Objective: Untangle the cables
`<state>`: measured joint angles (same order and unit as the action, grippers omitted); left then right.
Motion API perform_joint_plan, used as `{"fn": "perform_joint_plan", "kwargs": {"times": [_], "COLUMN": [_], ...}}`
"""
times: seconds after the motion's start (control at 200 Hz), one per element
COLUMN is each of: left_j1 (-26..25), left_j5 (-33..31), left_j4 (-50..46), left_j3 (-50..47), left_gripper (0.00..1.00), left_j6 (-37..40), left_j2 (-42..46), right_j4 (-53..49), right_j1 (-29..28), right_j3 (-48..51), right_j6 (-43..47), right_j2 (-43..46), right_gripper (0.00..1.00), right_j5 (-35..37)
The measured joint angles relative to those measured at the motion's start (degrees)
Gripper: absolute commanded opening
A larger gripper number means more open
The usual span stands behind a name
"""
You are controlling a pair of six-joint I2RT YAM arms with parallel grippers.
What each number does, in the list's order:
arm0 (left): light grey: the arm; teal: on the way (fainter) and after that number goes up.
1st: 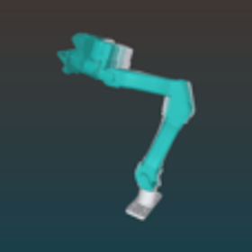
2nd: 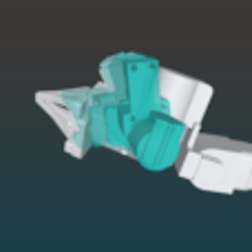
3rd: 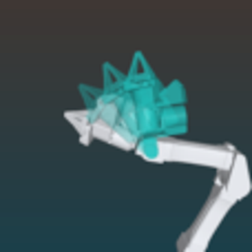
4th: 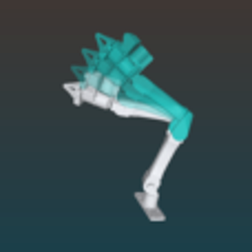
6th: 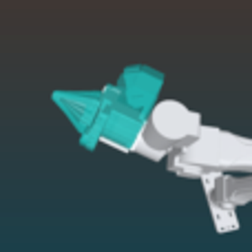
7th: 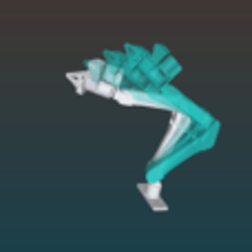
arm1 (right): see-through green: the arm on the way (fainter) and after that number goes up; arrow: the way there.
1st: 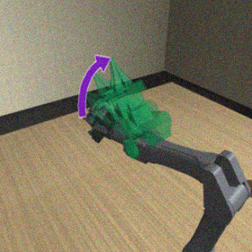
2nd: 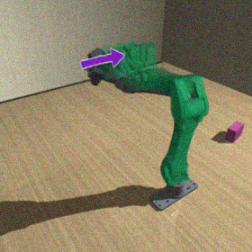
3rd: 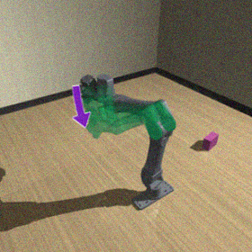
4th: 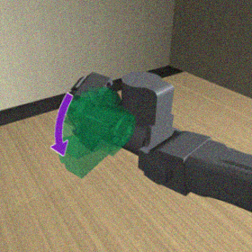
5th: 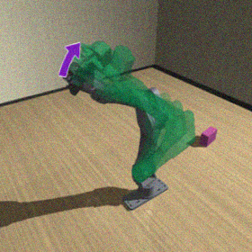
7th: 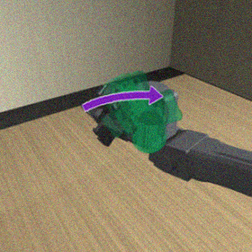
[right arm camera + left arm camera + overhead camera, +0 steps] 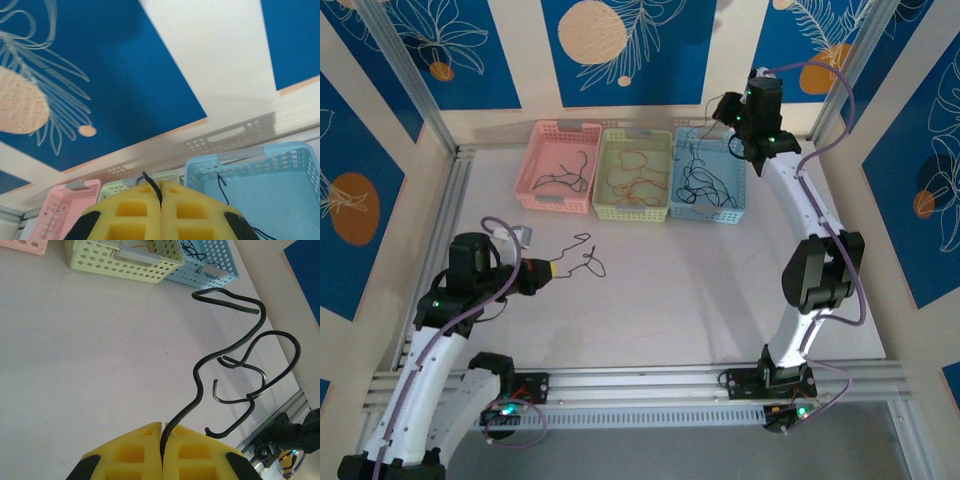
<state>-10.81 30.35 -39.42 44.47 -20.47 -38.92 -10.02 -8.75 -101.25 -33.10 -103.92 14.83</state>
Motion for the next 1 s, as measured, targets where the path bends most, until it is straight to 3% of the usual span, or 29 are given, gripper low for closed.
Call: {"fn": "perform_joint_plan", "kwargs": {"times": [0.55, 1.0], "left_j1": [0.00, 0.00], "left_j5": [0.00, 0.00], "left_j4": [0.00, 0.00], "left_j3": [-0.09, -0.09], "left_gripper": [0.00, 0.00], "left_j6": [0.00, 0.00], "left_j2": [-0.04, -0.04], "right_j4": [1.18, 0.81], "right_j1": [2.36, 7.13], "right_j3": [10.82, 14.36], "right_j6": [-7.30, -9.64], "right_j2": [-1.51, 3.58], "right_gripper": [0.00, 0.00], "right_j5": [2.45, 6.08]}}
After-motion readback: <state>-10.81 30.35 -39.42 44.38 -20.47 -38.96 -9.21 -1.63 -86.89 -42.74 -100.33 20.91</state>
